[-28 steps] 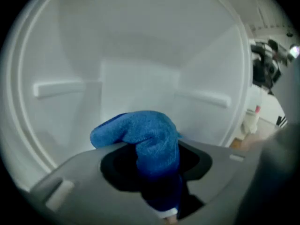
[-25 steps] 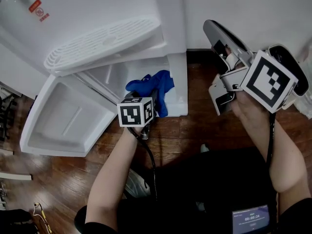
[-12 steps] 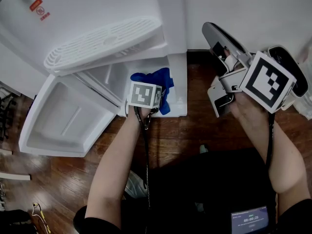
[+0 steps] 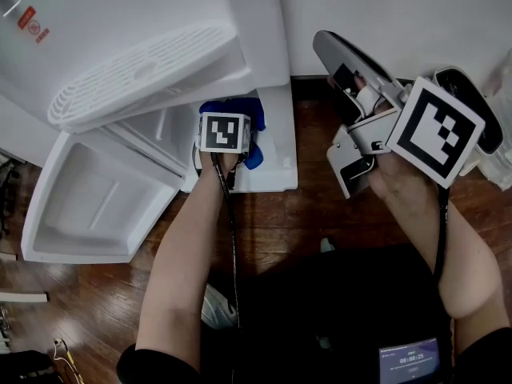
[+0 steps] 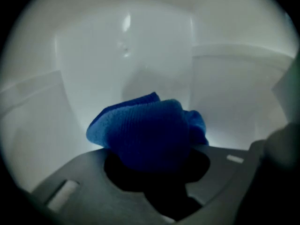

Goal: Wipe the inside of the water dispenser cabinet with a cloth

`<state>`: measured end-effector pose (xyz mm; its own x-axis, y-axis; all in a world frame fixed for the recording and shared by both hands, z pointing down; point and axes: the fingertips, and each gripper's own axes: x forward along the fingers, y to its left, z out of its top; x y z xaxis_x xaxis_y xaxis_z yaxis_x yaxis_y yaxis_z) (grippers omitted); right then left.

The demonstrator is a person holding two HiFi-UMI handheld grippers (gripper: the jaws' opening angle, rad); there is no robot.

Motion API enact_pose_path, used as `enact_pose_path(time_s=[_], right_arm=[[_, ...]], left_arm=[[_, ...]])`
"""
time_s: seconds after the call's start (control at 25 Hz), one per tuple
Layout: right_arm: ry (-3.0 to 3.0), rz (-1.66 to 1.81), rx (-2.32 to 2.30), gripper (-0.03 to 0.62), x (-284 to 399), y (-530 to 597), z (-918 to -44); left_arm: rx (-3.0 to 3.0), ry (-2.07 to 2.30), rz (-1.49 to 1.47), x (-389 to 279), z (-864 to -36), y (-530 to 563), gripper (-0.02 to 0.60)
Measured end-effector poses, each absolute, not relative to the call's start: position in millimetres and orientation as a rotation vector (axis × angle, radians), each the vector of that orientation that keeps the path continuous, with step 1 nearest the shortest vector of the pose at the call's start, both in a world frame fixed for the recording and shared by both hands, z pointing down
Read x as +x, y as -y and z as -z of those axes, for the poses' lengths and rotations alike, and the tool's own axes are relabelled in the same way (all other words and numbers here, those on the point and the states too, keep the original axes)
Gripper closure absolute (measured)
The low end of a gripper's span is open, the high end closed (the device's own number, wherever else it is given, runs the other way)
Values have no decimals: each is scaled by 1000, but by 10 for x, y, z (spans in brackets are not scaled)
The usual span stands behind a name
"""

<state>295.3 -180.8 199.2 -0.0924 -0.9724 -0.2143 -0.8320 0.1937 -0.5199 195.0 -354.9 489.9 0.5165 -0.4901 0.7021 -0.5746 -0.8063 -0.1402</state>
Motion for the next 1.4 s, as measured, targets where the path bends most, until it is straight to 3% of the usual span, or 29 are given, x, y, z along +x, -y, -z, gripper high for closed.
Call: enact_pose_path(time_s=[0.28,0.64,0.84,1.12,1.4], right_arm=[[-1991,381,-1653,562,2863,1809,-2024],[-1989,391,-1652,562,2881,1819,-2035],[-1989,386,-1661,562,2868,1827,-2042],[-1935,391,-1696,562,3016,1800,-2097],[-1933,406,-1668,566,3012,1803,-2132]], left_arm=[[2942,273,-1164,2362,-4917,2962,436],[3292,-97,-1264,1899,-4637,2222,439],[3510,-3,-1405,1907,-4412,2160,439],[3518,561,-1504,2387,-4188,2953,436],[3777,540,-1619,2307,-3983,2722,434]])
